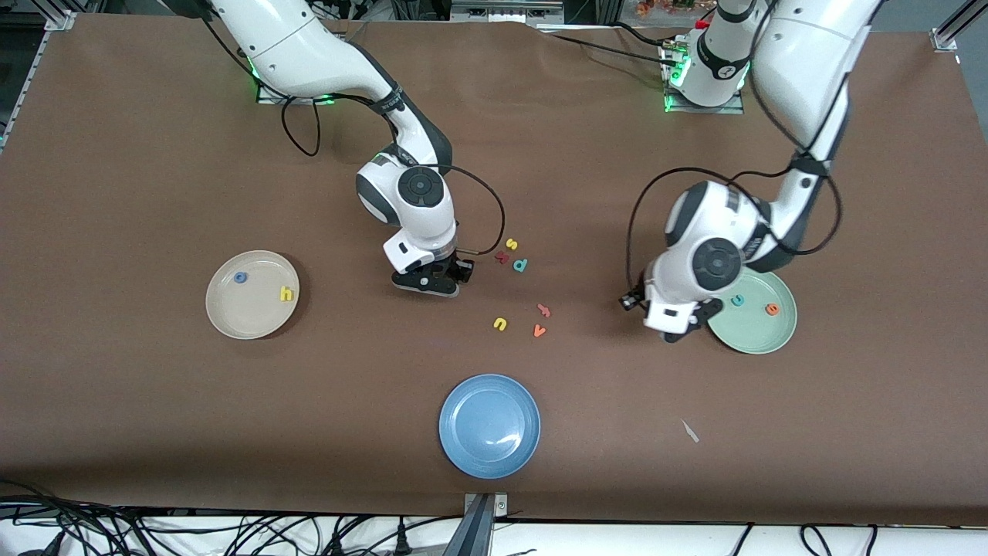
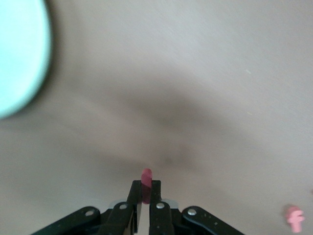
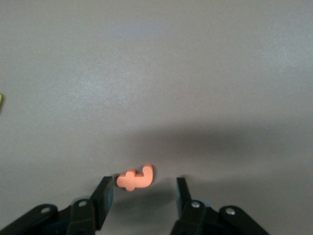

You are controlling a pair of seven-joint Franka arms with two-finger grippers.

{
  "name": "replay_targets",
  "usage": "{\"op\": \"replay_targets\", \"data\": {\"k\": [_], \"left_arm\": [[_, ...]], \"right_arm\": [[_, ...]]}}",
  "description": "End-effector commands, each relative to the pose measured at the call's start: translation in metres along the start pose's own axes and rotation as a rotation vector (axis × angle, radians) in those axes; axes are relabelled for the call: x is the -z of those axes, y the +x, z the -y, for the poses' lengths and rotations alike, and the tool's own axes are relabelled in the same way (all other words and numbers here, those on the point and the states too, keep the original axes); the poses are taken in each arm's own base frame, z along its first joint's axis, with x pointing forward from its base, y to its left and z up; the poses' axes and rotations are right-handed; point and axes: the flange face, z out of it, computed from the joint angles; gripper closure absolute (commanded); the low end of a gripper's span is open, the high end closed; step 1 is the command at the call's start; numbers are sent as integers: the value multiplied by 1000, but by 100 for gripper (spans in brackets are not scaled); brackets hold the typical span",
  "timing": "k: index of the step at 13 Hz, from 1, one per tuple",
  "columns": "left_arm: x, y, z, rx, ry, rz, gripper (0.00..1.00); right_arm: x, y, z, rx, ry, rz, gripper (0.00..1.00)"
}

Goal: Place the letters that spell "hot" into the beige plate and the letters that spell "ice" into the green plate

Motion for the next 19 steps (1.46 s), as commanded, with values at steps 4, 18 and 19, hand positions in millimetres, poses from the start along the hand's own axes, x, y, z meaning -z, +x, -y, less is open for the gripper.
{"op": "replay_targets", "data": {"k": [4, 18, 19], "left_arm": [[19, 90, 124, -251, 96, 50, 100], [142, 110, 149, -418, 92, -44, 0], [174, 106, 138, -433, 77, -62, 0]], "right_arm": [[-10, 3, 8, 4, -6, -22, 41], [0, 12, -4, 54, -29, -57, 75], [11, 20, -15, 68, -33, -64, 75]]}}
